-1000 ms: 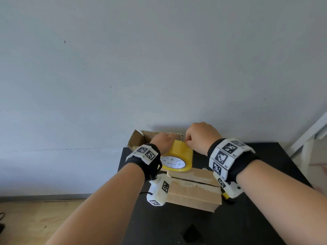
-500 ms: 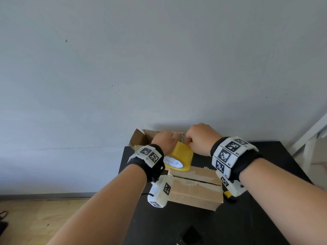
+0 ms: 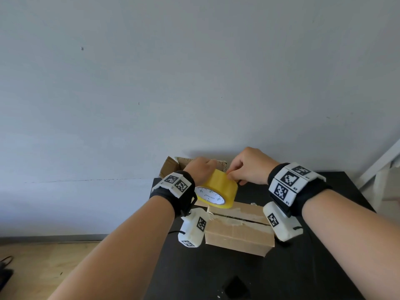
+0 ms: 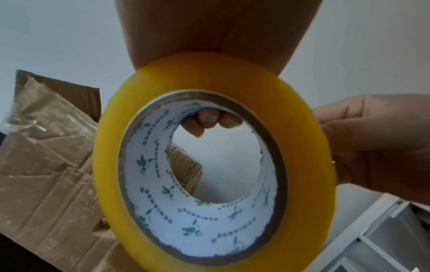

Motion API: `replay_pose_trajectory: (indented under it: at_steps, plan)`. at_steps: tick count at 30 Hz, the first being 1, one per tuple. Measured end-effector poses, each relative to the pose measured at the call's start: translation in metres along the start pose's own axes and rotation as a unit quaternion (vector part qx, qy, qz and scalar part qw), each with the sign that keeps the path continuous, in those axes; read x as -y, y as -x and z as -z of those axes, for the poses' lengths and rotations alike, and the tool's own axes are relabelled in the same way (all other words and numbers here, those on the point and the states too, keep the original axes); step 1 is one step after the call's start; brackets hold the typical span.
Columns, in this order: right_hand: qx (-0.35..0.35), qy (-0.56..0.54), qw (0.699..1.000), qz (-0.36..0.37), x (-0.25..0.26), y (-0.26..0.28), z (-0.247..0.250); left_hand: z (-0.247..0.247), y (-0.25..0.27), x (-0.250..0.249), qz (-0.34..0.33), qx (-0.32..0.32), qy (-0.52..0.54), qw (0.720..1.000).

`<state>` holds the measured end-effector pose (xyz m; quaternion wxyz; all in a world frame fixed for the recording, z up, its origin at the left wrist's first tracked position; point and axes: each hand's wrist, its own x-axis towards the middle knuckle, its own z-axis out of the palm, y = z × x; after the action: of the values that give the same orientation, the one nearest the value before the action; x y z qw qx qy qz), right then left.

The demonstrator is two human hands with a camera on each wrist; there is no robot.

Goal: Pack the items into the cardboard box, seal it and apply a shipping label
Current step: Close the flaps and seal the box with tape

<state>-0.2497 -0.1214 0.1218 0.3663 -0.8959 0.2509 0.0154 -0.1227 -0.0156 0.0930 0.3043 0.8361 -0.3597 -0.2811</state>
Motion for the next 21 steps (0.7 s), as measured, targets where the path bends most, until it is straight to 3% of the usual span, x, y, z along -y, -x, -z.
replay_pose_trajectory:
  at_steps: [5,11,17,21]
  plan:
    - [0.022,-0.020,1.000,-0.006,0.002,0.000,0.000,0.001,0.005,0.002,-0.026,0.013,0.004,1.000]
    - [-0.017,-0.044,0.999,-0.004,0.003,-0.003,-0.005,0.006,0.008,-0.005,-0.036,0.011,0.032,0.999]
    - [0.044,-0.088,0.995,-0.011,0.008,0.000,-0.005,0.011,0.005,0.004,-0.002,0.013,0.005,1.000]
    - [0.003,-0.043,0.999,0.000,0.013,-0.003,-0.009,0.013,0.005,0.013,0.001,0.009,0.031,0.999]
